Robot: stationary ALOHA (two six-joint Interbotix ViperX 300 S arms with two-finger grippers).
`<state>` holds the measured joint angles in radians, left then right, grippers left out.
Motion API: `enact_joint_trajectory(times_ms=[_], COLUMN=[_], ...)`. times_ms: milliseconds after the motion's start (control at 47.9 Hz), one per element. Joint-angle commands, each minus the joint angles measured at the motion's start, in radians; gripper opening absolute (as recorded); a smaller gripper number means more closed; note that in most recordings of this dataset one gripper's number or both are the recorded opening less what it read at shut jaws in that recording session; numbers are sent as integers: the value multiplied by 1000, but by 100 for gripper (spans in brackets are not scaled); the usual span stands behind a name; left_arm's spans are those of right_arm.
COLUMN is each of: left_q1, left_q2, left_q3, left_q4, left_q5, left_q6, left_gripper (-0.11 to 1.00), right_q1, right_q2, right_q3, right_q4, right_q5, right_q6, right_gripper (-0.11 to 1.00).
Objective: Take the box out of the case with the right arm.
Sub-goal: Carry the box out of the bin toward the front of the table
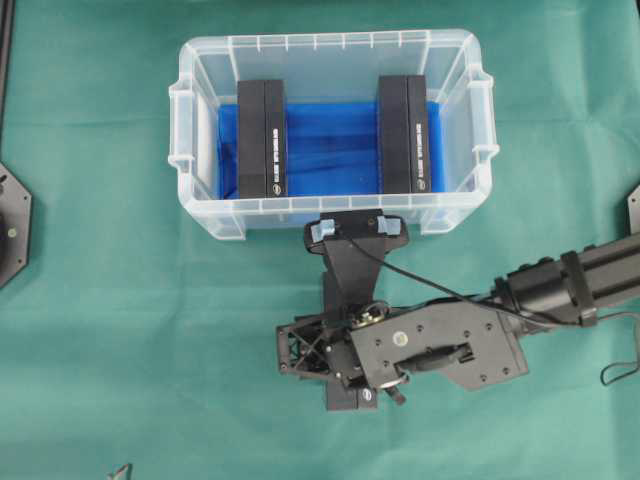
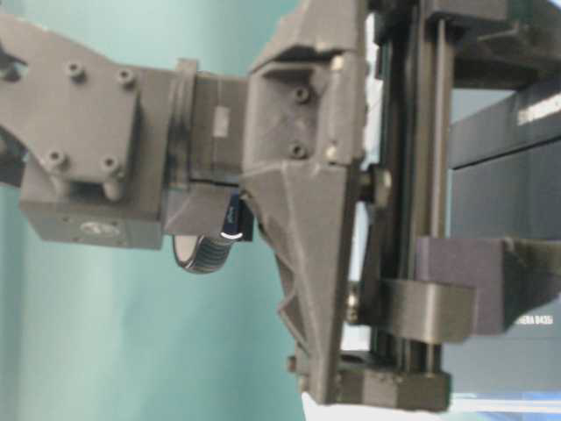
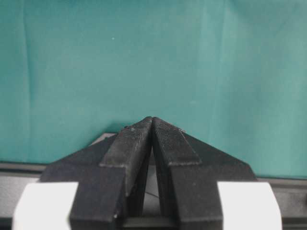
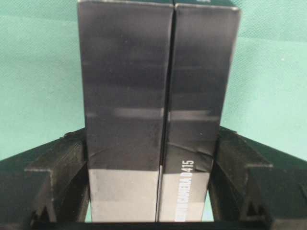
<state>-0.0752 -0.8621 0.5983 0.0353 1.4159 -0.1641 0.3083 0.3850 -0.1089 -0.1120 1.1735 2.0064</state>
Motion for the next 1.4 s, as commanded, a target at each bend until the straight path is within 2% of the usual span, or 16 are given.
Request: enact_joint_trajectory(times_ms=[0, 418, 522, 585, 752, 1127, 1378], left_q1=[3, 3, 3, 3, 3, 3, 3], left_q2=[5, 6, 5, 5, 6, 8, 8], left_q3=[-23, -23, -25, -23, -25, -23, -25], left_q4=[3, 3, 3, 3, 3, 3, 3], left_q5=[-3, -3, -3, -3, -3, -3, -3], left_q6=[-2, -2, -2, -2, 0, -2, -2], left_gripper=[2, 2, 2, 2, 2, 2, 2], right_q1=[-2, -3, -2, -3, -3, -3, -6], right_q2=[-26, -26, -26, -26, -26, -40, -86], right_q3=[-11, -11, -12, -12, -12, -40, -137], right_q4=[-2, -2, -3, -3, -3, -3, -23], right_q5=[-8, -9, -9, -9, -9, 6, 183], right_q6=[-2, 6, 14, 14, 15, 15, 8], right_gripper=[66, 67, 88, 95, 90, 91, 90])
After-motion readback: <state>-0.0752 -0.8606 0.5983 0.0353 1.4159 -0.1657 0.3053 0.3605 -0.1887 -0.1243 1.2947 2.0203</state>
